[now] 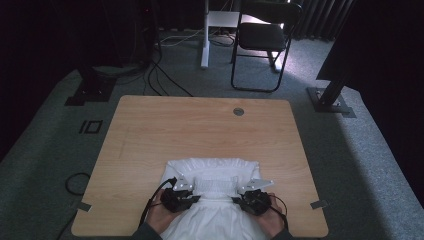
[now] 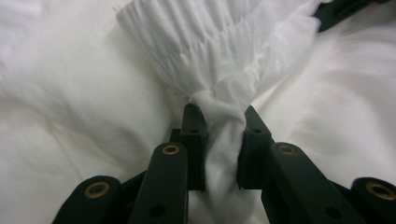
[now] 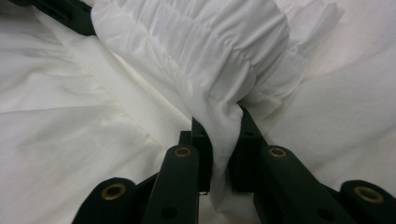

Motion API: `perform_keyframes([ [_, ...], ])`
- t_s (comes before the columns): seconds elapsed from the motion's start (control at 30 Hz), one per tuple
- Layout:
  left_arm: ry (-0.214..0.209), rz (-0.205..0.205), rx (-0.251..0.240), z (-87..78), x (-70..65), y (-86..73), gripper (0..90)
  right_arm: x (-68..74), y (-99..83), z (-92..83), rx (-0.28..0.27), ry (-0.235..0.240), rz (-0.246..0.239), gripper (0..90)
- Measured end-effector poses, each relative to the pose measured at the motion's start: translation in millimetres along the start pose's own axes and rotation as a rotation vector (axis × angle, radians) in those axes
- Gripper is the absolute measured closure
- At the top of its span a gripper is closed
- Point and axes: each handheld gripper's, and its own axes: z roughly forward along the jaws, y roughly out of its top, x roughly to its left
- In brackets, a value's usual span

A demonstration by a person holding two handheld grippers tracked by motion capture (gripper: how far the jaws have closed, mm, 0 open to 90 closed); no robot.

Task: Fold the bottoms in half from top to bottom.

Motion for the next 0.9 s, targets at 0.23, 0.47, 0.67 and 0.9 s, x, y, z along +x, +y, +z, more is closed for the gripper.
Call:
perform_keyframes([
  [0.23,0.031,0.037,-0.027,2.9,6.6,1.1,77.0,-3.0,8.8,8.4,0.003,-0.036,-0.038,82.1],
  [0.47,0.051,0.031,-0.036,13.8,29.1,16.9,77.0,-22.7,25.2,21.4,-0.007,-0.030,-0.023,82.3],
  [0.67,0.084,-0.001,-0.035,24.1,52.8,34.6,77.0,-45.2,50.2,37.8,0.008,-0.055,-0.049,82.4],
  [0.9,0.154,-0.027,-0.032,36.2,72.3,54.4,77.0,-82.6,89.2,62.6,0.036,-0.064,-0.029,82.4],
])
